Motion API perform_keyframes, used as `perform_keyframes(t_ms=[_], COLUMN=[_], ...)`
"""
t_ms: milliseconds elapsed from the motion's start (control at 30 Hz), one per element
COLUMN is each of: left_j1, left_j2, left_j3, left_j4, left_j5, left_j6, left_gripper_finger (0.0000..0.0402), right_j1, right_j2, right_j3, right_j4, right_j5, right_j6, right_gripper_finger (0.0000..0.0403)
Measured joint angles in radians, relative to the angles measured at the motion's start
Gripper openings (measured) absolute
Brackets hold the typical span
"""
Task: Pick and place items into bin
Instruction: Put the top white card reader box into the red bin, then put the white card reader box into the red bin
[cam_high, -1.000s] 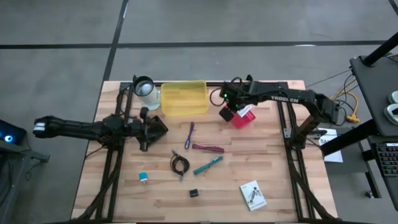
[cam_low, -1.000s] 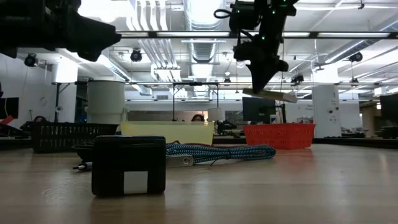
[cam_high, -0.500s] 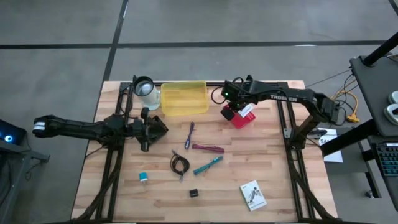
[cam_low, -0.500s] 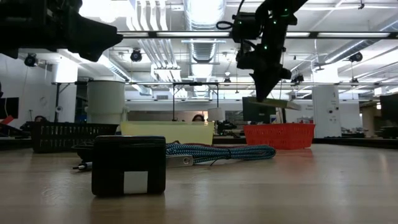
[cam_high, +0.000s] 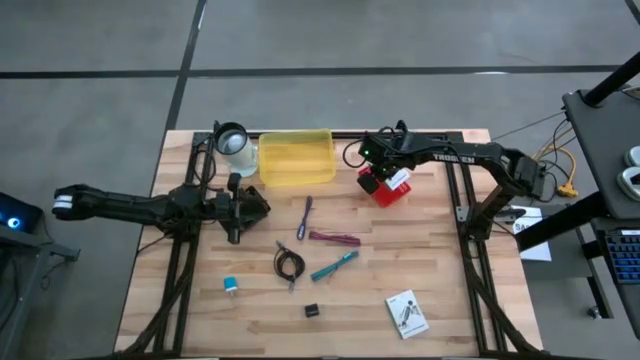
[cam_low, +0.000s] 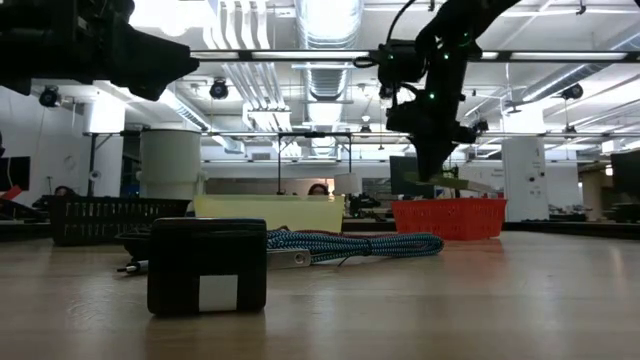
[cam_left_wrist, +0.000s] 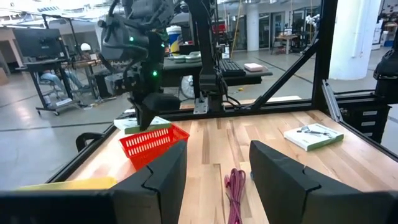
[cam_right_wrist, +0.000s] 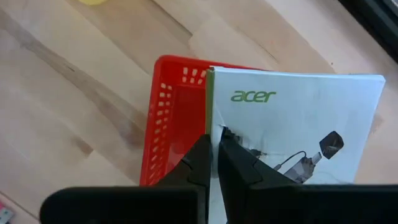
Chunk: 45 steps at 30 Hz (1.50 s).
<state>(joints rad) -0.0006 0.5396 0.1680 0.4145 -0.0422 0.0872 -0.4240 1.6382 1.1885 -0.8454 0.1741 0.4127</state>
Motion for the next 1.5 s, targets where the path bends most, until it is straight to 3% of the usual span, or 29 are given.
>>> perform_keyframes(t_ms=[433, 967, 1300, 1500], left_j1=[0.0, 0.0, 0.0, 0.0], left_j2=[0.001, 0.01, 0.01, 0.016], left_j3=[0.0, 0.0, 0.0, 0.0], left_j4=[-0.003, -0.004, -0.003, 0.0], left_j5=[0.0, 0.0, 0.0, 0.0], left_j6=[0.005, 0.005, 0.005, 0.005], left_gripper_finger=[0.016, 0.016, 0.016, 0.016], right_j1=[-0.006, -0.006, 0.009, 0.093], right_j2=[0.0, 0.0, -0.01, -0.015], right_j3=[-0.038, -0.034, -0.032, 0.015], right_j4=[0.049, 0.067, 0.039, -0.119], right_j5=[-0.044, -0.05, -0.23, -0.238], right_j6=[0.03, 0.05, 0.087, 0.108], right_gripper_finger=[0.0011, 0.0065, 0.0086, 0.0085])
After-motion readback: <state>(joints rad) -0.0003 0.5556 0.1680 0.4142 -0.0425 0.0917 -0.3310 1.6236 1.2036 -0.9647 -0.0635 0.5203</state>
